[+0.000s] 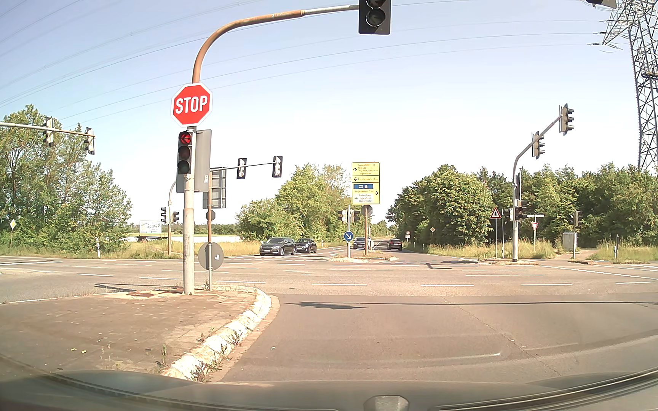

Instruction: Follow the waypoints while adhering to traffic rules and regulations

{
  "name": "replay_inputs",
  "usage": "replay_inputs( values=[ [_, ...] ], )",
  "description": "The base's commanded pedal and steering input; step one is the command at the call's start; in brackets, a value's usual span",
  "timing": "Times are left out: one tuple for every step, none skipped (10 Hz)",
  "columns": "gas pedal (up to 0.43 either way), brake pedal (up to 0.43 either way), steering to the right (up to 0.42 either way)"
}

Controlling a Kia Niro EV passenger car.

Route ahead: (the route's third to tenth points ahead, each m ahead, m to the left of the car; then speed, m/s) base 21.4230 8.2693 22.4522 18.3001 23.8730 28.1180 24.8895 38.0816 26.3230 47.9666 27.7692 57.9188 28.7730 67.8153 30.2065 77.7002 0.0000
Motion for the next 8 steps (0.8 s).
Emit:
replay_inputs(
  values=[
    [0.0, 0.262, 0.0],
    [0.0, 0.262, 0.0],
    [0.0, 0.262, 0.0],
    [0.0, 0.262, 0.001],
    [0.0, 0.262, 0.001],
    [0.0, 0.262, 0.001],
    [0.0, 0.262, 0.0],
    [0.0, 0.262, 0.0]
  ],
)
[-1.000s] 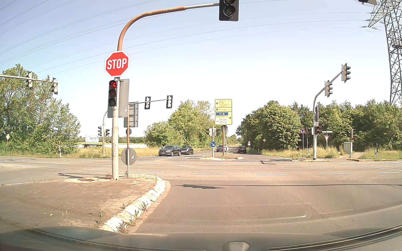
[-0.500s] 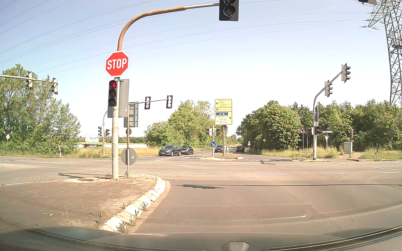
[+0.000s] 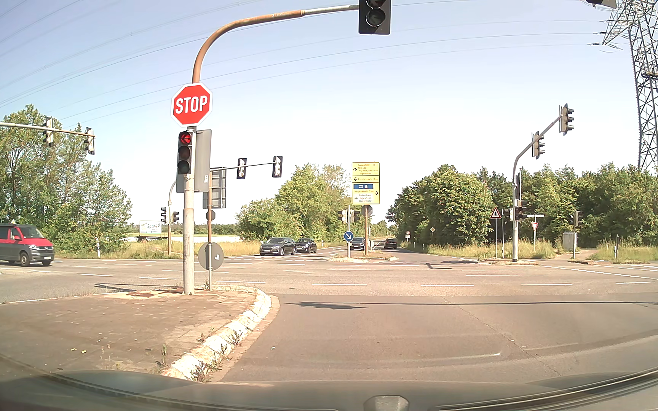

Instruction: Follow the waypoints while adhering to traffic rules and regulations

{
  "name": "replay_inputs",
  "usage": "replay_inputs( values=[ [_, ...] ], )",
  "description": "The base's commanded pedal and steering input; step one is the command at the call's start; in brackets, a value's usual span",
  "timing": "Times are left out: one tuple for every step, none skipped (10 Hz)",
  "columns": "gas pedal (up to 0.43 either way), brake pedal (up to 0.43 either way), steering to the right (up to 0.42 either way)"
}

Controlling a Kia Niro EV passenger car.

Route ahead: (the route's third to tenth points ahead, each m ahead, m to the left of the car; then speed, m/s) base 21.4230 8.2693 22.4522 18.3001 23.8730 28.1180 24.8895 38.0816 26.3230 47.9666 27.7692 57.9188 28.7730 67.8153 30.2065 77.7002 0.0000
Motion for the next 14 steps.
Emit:
replay_inputs(
  values=[
    [0.0, 0.262, 0.0],
    [0.0, 0.262, 0.0],
    [0.0, 0.262, 0.001],
    [0.0, 0.262, 0.001],
    [0.0, 0.262, 0.0],
    [0.0, 0.262, 0.0],
    [0.0, 0.262, 0.0],
    [0.0, 0.262, 0.0],
    [0.0, 0.262, 0.0],
    [0.0, 0.262, 0.001],
    [0.0, 0.262, 0.0],
    [0.0, 0.268, 0.0],
    [0.0, 0.262, 0.0],
    [0.0, 0.262, 0.0]
  ],
)
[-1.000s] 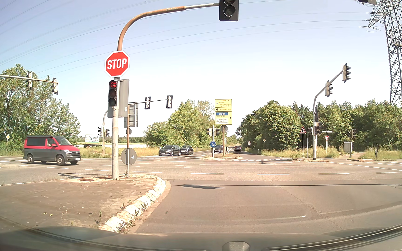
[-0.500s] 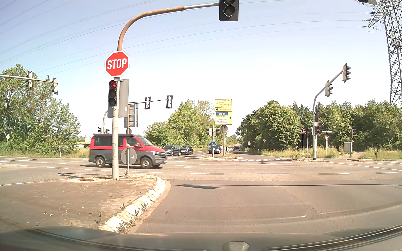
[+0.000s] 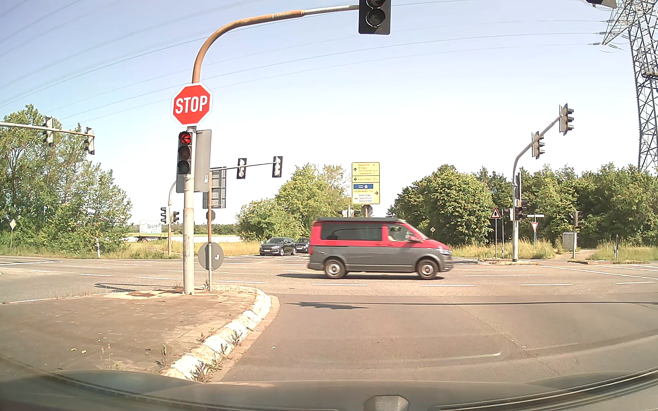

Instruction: Follow the waypoints while adhering to traffic rules and regulations

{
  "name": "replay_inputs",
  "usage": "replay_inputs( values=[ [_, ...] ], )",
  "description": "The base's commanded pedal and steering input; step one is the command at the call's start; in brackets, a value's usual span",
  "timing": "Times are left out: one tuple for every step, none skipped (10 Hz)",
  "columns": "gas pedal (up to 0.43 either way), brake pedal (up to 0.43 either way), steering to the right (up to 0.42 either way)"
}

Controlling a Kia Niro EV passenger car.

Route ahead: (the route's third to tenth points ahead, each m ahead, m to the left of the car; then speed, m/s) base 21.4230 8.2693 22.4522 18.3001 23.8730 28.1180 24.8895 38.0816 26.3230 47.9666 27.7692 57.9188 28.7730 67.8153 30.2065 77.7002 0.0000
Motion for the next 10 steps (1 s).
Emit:
replay_inputs(
  values=[
    [0.0, 0.262, 0.0],
    [0.0, 0.262, 0.001],
    [0.0, 0.262, 0.0],
    [0.0, 0.262, 0.0],
    [0.0, 0.262, 0.001],
    [0.0, 0.262, 0.001],
    [0.0, 0.262, 0.001],
    [0.0, 0.262, 0.001],
    [0.0, 0.262, 0.001],
    [0.0, 0.262, 0.001]
  ],
)
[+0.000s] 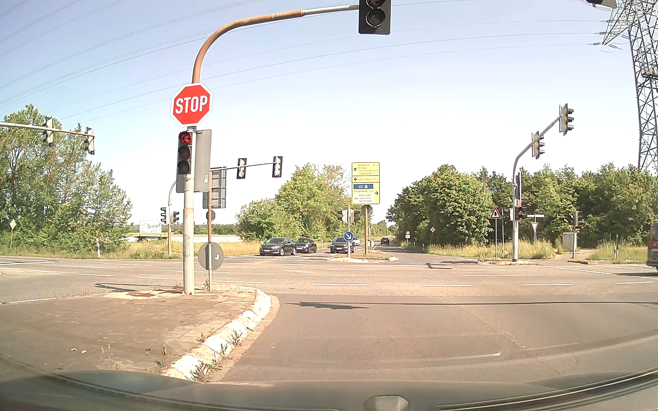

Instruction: Follow the waypoints while adhering to traffic rules and regulations

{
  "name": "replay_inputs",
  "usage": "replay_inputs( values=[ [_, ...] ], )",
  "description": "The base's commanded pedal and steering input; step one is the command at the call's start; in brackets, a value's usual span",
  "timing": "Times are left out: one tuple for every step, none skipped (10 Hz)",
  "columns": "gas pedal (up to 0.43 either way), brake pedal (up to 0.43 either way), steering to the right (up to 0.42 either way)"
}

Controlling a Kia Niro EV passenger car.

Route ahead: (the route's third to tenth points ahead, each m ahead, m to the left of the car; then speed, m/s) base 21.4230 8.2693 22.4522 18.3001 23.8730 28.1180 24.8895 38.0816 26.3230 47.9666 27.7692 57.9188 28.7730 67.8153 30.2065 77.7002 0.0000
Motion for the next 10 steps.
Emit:
replay_inputs(
  values=[
    [0.0, 0.262, 0.0],
    [0.0, 0.262, 0.0],
    [0.0, 0.262, 0.001],
    [0.0, 0.262, 0.001],
    [0.0, 0.262, 0.0],
    [0.0, 0.262, 0.0],
    [0.0, 0.262, 0.0],
    [0.0, 0.262, 0.0],
    [0.0, 0.262, 0.0],
    [0.0, 0.262, 0.001]
  ],
)
